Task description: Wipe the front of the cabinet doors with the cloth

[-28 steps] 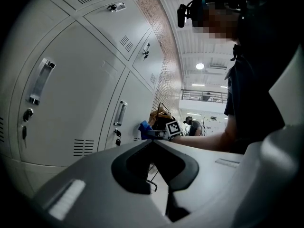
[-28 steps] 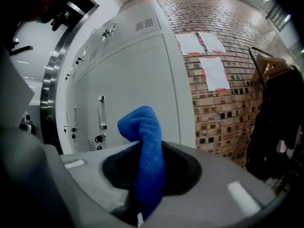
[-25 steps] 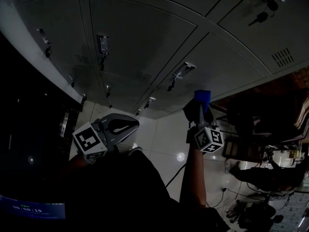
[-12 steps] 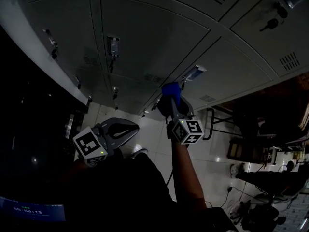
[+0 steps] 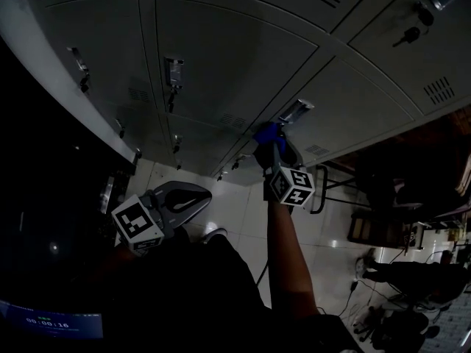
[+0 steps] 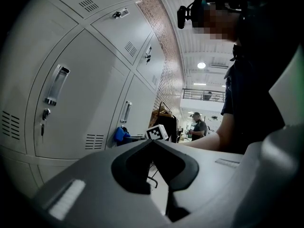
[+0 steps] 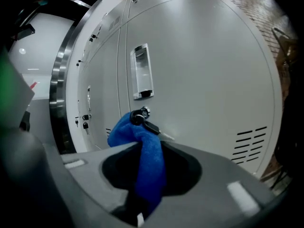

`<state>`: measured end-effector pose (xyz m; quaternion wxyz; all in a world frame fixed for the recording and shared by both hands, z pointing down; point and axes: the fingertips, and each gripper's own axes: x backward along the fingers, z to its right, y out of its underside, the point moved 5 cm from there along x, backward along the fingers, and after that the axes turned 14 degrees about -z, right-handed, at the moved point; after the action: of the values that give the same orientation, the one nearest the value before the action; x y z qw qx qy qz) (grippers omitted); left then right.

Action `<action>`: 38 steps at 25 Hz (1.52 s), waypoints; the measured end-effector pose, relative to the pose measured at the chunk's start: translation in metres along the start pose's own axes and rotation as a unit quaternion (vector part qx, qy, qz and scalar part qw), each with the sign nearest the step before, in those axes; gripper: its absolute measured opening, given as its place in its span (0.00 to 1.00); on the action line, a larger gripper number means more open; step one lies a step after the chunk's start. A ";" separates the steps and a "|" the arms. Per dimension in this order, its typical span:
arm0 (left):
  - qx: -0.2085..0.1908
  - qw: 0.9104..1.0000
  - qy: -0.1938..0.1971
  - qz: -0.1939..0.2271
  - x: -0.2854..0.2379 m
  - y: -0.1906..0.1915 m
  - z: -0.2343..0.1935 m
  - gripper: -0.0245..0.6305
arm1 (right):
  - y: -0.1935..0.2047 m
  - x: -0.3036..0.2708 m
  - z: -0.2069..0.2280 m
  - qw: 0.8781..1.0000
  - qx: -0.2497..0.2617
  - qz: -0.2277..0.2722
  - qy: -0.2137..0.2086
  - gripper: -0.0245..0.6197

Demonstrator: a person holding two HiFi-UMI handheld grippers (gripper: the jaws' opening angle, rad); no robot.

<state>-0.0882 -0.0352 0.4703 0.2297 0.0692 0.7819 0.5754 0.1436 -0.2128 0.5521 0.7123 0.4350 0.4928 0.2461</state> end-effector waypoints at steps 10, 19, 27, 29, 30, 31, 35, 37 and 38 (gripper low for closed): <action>-0.001 1.000 0.019 -0.010 -0.018 -0.007 0.013 0.04 | 0.009 0.026 0.052 0.999 -0.040 0.011 0.034 0.16; -0.009 0.999 0.026 -0.017 -0.041 -0.008 0.019 0.04 | 0.021 0.055 0.112 0.994 -0.058 0.013 0.088 0.16; -0.011 0.999 0.025 -0.016 -0.056 -0.010 0.020 0.04 | 0.030 0.077 0.159 0.989 -0.062 0.007 0.131 0.16; -0.015 0.999 0.025 -0.017 -0.058 -0.011 0.018 0.04 | 0.032 0.080 0.166 0.989 -0.064 0.006 0.137 0.16; -0.016 0.999 0.024 -0.017 -0.059 -0.012 0.018 0.04 | 0.034 0.081 0.169 0.988 -0.066 0.005 0.139 0.16; -0.018 0.999 0.024 -0.018 -0.059 -0.012 0.017 0.04 | 0.035 0.081 0.171 0.988 -0.067 0.004 0.141 0.16; -0.021 0.999 0.028 -0.016 -0.060 -0.016 0.018 0.04 | 0.039 0.086 0.179 0.986 -0.071 0.003 0.151 0.16; -0.023 0.999 0.030 -0.016 -0.058 -0.017 0.019 0.04 | 0.041 0.091 0.184 0.984 -0.082 0.006 0.156 0.16; -0.024 0.999 0.030 -0.016 -0.058 -0.018 0.019 0.04 | 0.041 0.095 0.185 0.984 -0.087 0.009 0.156 0.16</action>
<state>-0.0260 -0.0463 0.4651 0.2165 0.0340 0.7757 0.5919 0.3535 -0.1884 0.5661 0.6599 0.3322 0.5704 0.3591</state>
